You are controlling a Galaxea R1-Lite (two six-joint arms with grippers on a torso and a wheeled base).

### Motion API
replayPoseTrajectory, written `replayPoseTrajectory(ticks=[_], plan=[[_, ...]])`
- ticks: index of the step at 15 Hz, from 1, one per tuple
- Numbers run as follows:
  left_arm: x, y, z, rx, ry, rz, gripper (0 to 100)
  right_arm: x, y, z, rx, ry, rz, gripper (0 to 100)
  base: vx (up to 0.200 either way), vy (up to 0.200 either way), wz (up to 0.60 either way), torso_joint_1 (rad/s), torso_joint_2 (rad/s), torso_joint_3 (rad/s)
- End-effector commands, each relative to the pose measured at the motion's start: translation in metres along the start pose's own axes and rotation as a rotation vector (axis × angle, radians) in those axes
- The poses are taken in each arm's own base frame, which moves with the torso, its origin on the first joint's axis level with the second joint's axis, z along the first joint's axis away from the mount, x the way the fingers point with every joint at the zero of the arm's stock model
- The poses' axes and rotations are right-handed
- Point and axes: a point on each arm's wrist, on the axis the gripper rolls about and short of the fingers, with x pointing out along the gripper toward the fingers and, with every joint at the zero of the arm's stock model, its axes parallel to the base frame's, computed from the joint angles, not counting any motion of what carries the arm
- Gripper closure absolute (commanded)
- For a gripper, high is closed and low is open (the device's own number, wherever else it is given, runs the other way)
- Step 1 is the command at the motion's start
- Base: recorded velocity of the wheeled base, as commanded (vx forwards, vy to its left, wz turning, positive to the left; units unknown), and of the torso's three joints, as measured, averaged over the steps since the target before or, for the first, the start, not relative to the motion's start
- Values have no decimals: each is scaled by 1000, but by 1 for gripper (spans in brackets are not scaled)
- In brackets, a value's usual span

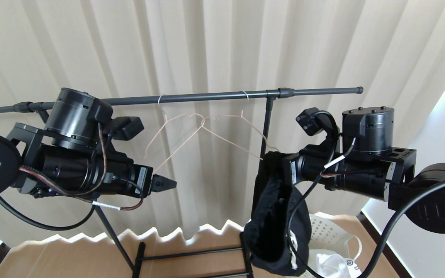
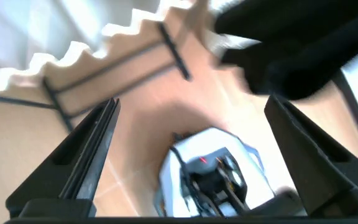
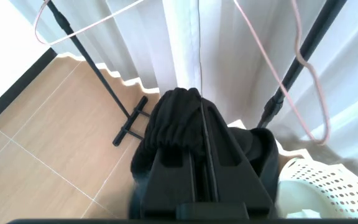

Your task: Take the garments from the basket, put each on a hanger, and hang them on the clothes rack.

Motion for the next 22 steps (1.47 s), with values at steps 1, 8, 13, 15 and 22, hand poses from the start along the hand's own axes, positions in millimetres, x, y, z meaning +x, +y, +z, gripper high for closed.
replayPoseTrajectory(ticks=[1,8,13,15,22], plan=[[7,12,11,-23,-22,93,0,-3,-1,2,0,-8,-3,100,0,0,0,0,0,0],[81,61,40,-15,-158,253,0,-28,-1,-3,-60,-11,-11,100,0,0,0,0,0,0],[127,76,43,-35,-198,264,0,-32,-1,-5,-81,-11,-11,100,0,0,0,0,0,0],[134,79,42,-43,-216,264,0,-33,-1,-10,-80,1,-14,100,0,0,0,0,0,0],[154,103,41,-86,-267,295,0,-35,-1,-8,-81,-7,-13,100,0,0,0,0,0,0]])
